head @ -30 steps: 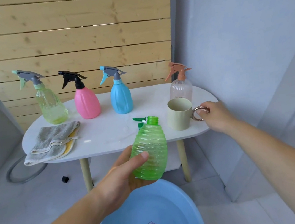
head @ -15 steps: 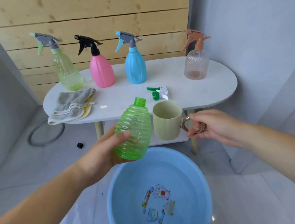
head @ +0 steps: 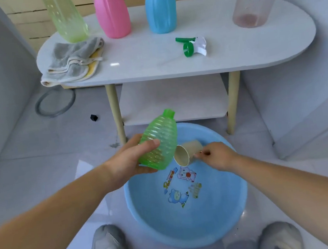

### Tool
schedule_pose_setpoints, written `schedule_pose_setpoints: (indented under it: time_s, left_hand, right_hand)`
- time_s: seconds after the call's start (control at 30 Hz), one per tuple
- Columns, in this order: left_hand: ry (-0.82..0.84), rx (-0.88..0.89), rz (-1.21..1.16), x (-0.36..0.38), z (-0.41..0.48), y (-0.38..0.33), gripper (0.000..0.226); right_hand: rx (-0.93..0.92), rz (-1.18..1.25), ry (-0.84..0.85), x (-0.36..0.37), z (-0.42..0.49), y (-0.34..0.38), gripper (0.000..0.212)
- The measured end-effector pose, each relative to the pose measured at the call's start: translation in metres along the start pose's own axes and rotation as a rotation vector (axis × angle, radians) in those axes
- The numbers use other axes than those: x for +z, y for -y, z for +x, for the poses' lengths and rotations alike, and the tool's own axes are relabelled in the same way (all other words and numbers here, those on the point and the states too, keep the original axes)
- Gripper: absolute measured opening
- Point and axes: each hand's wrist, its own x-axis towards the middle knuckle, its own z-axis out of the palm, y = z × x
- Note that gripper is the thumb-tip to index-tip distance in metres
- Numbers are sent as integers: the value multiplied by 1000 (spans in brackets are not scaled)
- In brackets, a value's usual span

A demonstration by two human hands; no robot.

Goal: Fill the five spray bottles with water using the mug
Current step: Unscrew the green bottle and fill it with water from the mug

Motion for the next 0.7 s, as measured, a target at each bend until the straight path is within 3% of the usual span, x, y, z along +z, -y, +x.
schedule_pose_setpoints:
  time_s: [0.33,0.7]
  left_hand:
    - [-17,-94,-49,-9,29,40,80]
    - [-14,-132,-76,-8,41,51,76]
  right_hand:
    - [-221,-150,31,39,20,-31,66]
    - [-206,-340,102,44,44,-24,47]
